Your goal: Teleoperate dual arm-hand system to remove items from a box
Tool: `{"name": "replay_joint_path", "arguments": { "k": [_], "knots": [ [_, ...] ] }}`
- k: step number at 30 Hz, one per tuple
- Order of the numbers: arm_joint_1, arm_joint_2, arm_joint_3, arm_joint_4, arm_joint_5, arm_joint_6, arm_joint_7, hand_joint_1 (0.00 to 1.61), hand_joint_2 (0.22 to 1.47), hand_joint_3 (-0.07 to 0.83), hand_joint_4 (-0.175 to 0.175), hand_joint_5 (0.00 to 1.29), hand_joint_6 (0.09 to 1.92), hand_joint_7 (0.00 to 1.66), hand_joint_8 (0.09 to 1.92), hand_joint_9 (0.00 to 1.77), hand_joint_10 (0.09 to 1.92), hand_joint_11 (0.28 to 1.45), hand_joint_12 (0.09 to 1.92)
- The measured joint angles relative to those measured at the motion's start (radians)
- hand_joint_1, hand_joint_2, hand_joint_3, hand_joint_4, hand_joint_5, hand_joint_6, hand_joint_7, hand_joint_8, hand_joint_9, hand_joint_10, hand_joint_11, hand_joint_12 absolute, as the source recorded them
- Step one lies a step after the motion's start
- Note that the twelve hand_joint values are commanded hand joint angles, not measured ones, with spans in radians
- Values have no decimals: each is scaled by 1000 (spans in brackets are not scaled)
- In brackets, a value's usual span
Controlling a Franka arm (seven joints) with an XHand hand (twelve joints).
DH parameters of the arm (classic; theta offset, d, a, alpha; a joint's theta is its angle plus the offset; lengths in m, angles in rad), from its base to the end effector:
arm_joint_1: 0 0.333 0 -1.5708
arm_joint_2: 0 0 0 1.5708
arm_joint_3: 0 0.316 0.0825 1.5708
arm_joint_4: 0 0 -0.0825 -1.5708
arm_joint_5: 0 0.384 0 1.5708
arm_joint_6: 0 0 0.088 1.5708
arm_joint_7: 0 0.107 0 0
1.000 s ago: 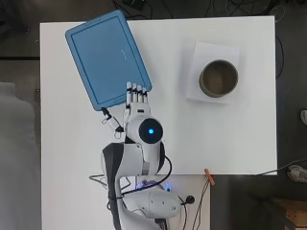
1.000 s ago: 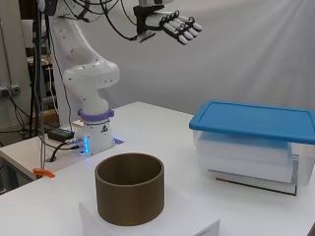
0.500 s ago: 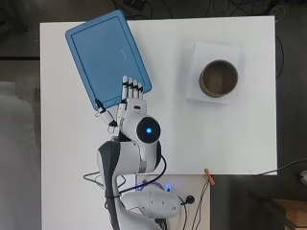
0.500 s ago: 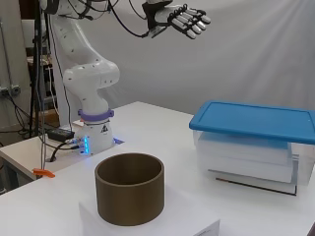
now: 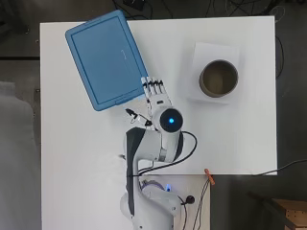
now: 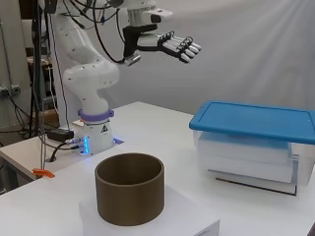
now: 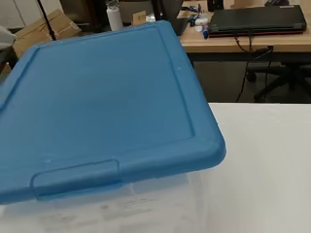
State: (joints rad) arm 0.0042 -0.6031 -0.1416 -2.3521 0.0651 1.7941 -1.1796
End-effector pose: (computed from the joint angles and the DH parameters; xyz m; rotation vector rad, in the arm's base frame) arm 0.3713 -0.0538 0.5484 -2.6336 -1.5292 -0.1807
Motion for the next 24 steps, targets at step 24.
{"name": "replay_joint_path", "arguments": {
  "k": [24],
  "knots": [
    [17,176,279,-342,-165,600,220,140,832,-11,-48,70,87,205,87,270,87,384,87]
  ]
}}
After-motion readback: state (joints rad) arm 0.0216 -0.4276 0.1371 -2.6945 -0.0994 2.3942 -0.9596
